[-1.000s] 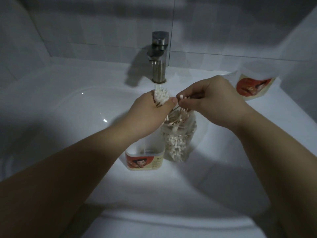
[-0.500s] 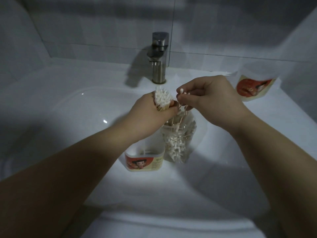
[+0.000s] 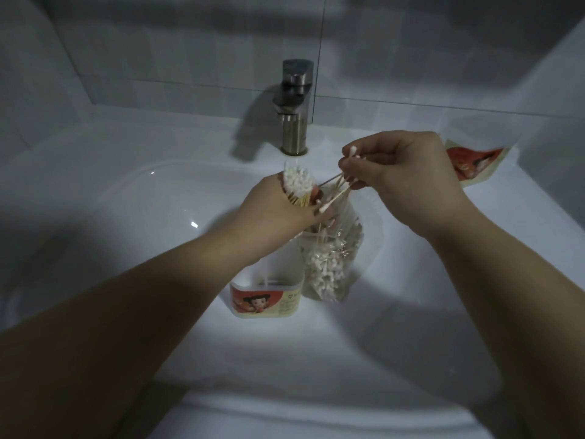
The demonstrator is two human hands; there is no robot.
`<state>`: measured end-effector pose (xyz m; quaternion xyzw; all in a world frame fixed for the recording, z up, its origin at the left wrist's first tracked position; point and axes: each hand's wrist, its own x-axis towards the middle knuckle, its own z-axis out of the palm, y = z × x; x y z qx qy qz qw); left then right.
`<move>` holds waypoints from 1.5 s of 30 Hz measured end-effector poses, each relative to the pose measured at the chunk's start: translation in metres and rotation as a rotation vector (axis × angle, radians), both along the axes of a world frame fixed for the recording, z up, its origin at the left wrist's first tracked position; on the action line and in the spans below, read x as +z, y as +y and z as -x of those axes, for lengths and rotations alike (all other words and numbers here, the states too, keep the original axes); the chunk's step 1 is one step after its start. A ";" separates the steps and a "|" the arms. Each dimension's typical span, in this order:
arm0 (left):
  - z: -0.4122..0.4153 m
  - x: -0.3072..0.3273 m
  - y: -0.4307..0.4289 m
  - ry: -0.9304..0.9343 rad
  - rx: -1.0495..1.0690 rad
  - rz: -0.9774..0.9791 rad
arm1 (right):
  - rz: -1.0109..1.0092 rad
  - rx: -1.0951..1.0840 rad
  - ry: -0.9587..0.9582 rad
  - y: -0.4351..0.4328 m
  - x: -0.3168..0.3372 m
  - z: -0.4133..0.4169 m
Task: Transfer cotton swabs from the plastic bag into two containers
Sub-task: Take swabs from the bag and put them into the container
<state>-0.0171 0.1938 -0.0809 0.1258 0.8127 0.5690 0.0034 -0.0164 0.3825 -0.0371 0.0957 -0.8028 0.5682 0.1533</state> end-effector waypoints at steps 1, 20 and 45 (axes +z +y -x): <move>0.000 0.000 0.000 0.002 -0.007 -0.006 | 0.033 0.013 -0.011 0.000 0.000 0.000; 0.009 -0.005 0.003 0.102 0.154 -0.085 | 0.307 -0.024 -0.122 0.006 0.001 0.005; 0.007 0.012 0.009 -0.014 0.207 -0.534 | -0.126 0.066 -0.140 -0.006 -0.002 -0.005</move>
